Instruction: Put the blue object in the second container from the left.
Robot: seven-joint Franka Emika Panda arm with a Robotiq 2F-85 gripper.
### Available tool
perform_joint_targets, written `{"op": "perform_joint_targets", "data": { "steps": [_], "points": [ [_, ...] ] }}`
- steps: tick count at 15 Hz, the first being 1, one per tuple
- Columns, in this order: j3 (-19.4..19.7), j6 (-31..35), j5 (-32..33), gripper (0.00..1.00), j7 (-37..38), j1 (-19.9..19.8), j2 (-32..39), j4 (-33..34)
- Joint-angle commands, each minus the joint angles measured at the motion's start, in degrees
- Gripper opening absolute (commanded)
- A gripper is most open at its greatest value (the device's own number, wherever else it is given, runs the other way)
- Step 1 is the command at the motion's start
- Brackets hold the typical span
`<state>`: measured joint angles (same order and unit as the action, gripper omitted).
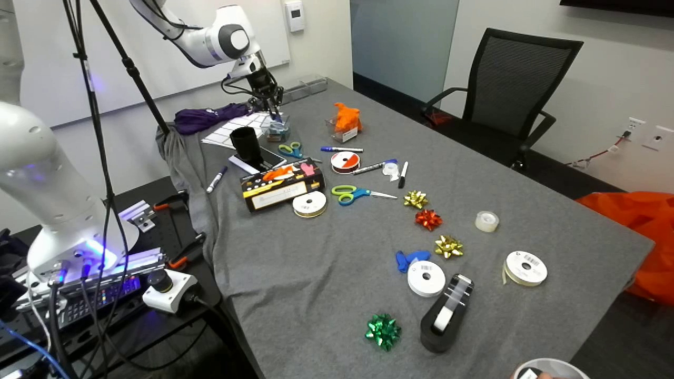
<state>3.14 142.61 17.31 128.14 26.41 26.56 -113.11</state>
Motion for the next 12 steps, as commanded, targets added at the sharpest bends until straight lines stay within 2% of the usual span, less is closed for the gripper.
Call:
{"op": "perform_joint_targets", "data": {
  "steps": [1, 8, 9, 10, 12],
  "points": [
    [-0.8, -2.95, 1.99, 0.05, -0.11, -0.72, 2.82, 3.73],
    [-4.51, -0.45, -2.33, 0.05, -8.02, -3.5, 5.07, 4.36],
    [-5.1, -0.26, -3.22, 0.14, -9.03, -3.78, 5.06, 4.23],
    [-5.41, -0.5, -4.01, 0.43, -9.62, -3.81, 4.94, 4.12],
    [-5.81, -0.15, -5.41, 0.49, -11.03, -4.04, 4.68, 3.79]
  ]
}}
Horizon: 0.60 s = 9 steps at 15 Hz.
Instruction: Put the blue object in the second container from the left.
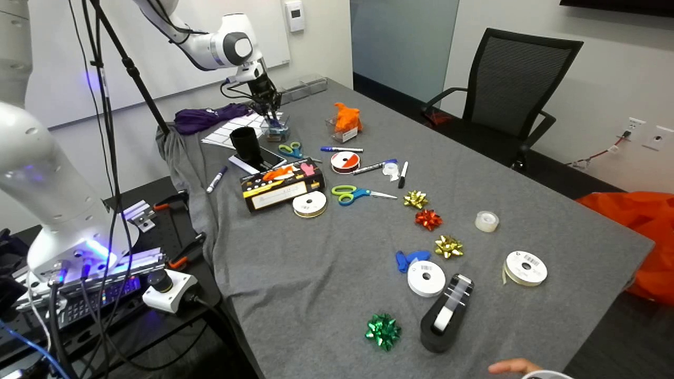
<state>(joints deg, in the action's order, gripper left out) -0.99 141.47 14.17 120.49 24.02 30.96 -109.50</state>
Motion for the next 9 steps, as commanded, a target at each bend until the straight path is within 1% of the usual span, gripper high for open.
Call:
{"op": "perform_joint_targets", "data": {
  "steps": [1, 3, 7, 9],
  "points": [
    [-1.87, 1.06, -2.97, 0.55, -4.18, -1.85, 0.02, -0.05],
    [-2.25, 1.31, -4.4, 0.71, -6.27, -2.46, -0.74, -0.7],
    [-3.03, 1.73, -7.45, 0.98, -11.64, -4.29, -3.28, -2.44],
    [-3.2, 2.53, -8.78, 1.0, -14.65, -5.42, -5.76, -5.06]
  ]
}}
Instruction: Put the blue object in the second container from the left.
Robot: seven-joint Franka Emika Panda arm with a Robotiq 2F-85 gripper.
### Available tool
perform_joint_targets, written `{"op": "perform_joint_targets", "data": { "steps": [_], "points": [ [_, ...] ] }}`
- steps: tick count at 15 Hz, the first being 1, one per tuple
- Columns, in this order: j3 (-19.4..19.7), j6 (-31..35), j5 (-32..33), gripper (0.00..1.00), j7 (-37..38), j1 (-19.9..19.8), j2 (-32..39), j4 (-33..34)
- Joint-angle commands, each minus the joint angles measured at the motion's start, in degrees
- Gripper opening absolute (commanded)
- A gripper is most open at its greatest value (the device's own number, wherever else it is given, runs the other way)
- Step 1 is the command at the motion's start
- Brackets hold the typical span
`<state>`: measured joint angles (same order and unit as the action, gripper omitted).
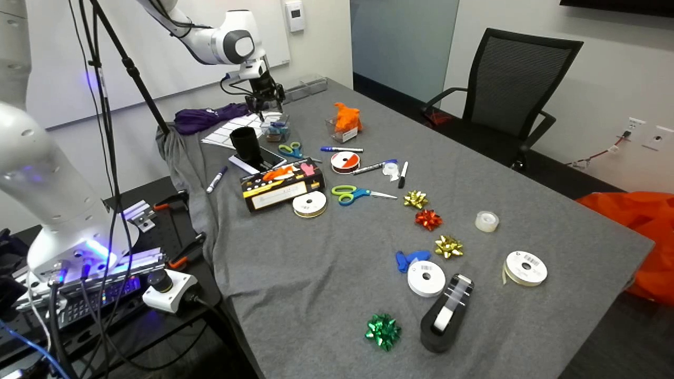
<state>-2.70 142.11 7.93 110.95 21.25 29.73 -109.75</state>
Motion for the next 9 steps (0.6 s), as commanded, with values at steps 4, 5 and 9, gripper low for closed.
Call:
{"op": "perform_joint_targets", "data": {
  "steps": [4, 5, 9],
  "points": [
    [-1.99, 1.11, -6.68, 1.0, -13.58, -6.55, -10.56, -9.64],
    [-2.46, 0.75, -9.04, 1.0, -17.03, -8.24, -12.0, -10.87],
    [-1.71, -1.01, -16.54, 1.0, -28.2, -12.88, -17.05, -15.47]
  ]
}}
